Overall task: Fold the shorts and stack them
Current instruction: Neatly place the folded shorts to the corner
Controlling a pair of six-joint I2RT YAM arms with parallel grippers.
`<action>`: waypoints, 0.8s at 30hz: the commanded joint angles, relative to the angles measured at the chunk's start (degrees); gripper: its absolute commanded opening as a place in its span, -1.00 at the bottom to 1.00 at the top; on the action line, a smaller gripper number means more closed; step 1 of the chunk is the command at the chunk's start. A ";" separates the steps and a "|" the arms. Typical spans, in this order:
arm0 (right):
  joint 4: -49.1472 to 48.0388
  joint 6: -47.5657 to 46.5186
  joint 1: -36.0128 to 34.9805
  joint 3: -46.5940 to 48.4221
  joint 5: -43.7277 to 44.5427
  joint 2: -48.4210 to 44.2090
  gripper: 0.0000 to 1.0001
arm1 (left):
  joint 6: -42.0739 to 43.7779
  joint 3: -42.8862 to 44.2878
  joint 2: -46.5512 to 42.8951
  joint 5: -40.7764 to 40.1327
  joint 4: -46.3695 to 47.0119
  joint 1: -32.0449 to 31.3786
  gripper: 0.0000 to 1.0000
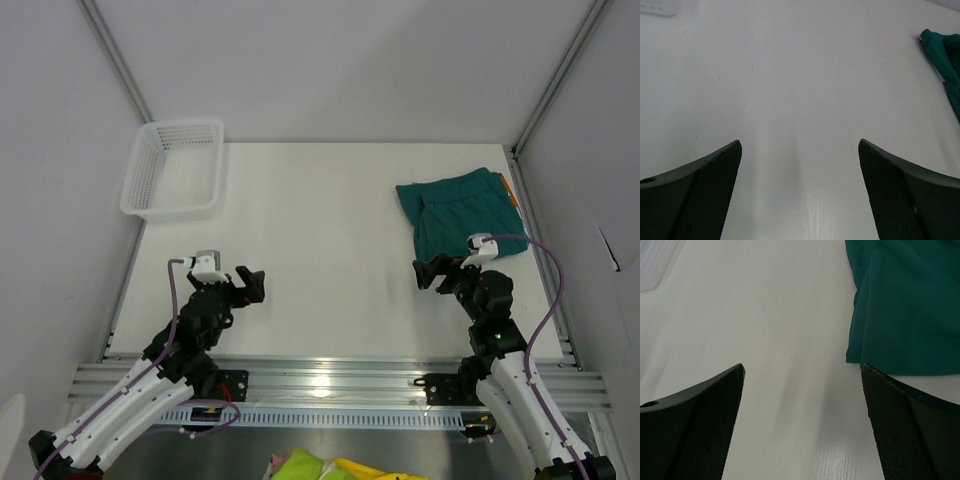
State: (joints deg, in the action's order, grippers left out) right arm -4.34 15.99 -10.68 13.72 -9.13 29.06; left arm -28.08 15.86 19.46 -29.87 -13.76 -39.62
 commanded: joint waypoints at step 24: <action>-5.24 1.15 -0.31 -0.71 -1.69 3.20 0.99 | 1.62 -3.20 -5.14 -0.28 3.21 0.06 0.98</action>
State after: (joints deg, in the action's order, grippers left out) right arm -6.57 16.95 -10.76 12.97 -10.59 32.21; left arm -26.92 12.78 13.63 -30.26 -12.08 -39.62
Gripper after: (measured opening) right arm 0.993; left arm 0.991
